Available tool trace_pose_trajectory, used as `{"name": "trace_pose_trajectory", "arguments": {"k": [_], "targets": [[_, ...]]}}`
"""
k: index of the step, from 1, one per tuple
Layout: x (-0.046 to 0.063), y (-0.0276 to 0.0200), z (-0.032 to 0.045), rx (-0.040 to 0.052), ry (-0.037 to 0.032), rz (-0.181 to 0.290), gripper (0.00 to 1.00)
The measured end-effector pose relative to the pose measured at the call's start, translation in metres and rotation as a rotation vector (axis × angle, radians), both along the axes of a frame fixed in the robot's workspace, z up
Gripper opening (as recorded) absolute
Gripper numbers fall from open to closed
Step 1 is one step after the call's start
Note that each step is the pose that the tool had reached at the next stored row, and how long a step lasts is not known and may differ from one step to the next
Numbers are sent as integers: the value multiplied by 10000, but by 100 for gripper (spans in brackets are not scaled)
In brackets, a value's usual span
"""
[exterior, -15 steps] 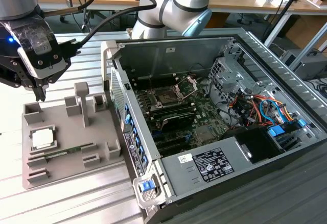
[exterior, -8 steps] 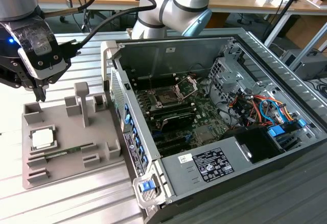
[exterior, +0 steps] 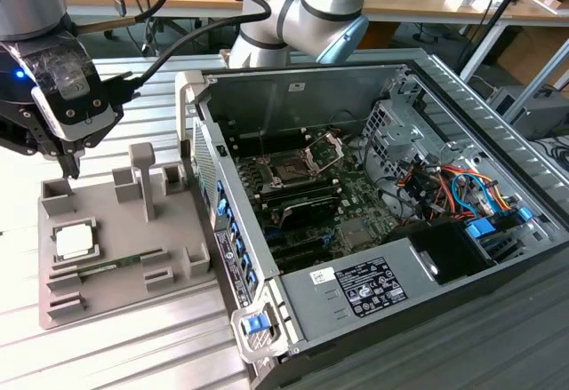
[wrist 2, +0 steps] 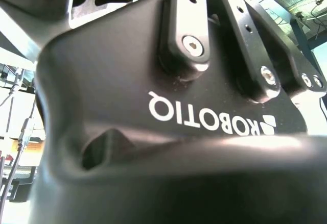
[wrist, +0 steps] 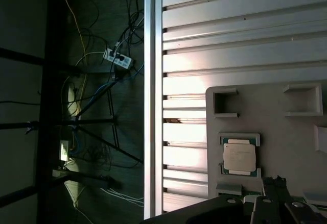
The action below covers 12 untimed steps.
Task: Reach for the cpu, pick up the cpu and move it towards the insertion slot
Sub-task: 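Reach for the cpu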
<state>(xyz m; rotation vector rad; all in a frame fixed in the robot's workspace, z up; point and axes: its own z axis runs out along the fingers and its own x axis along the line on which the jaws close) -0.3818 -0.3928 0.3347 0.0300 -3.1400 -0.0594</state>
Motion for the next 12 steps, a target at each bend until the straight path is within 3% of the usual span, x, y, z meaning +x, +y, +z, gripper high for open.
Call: {"name": "trace_pose_trajectory", "arguments": {"k": [12], "targets": [[-8,0,-64,0,0,0,10]]}}
